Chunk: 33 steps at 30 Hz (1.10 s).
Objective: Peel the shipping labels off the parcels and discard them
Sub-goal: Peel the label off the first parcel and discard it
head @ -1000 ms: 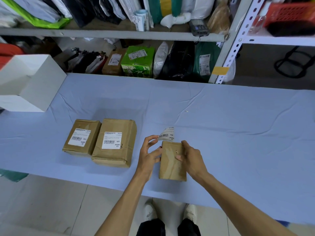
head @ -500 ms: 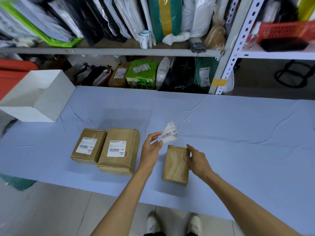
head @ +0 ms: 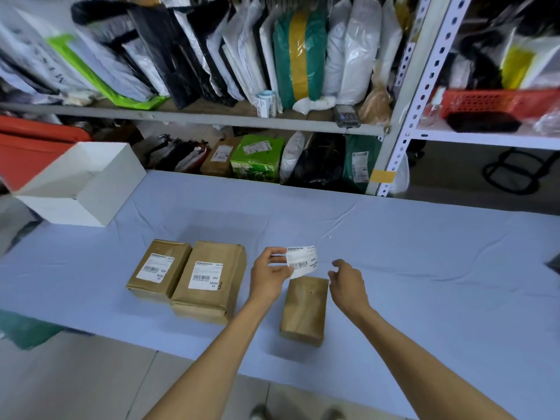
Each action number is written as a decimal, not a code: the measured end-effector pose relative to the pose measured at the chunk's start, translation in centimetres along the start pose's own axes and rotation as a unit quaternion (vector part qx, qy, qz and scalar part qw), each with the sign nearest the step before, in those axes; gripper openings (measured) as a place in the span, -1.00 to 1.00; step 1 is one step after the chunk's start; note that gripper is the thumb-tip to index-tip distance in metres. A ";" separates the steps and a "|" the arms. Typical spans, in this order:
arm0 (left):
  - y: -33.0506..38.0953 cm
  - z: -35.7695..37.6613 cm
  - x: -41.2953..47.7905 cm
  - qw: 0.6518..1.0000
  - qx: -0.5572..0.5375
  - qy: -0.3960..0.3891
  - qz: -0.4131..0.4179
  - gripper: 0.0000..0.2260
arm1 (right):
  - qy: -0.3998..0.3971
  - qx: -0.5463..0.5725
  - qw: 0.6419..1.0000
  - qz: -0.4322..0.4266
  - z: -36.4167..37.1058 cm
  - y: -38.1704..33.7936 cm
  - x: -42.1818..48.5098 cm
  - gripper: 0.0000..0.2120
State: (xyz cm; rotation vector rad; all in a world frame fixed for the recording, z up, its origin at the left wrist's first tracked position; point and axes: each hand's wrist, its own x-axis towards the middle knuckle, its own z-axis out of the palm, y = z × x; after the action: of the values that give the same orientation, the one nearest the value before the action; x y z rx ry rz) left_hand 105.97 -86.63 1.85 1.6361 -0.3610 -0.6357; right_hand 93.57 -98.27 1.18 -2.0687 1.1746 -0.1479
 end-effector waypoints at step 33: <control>1.3 0.7 0.0 0.997 0.022 -0.072 0.000 -0.79 | 0.007 0.106 0.986 -0.130 -2.7 -3.0 -0.6 -0.86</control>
State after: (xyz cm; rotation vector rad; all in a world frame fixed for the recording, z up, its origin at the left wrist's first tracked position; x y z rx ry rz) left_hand 105.73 -87.43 3.12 1.6368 -0.4834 -0.7525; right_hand 94.13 -98.35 5.23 -2.0238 0.8520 -0.3968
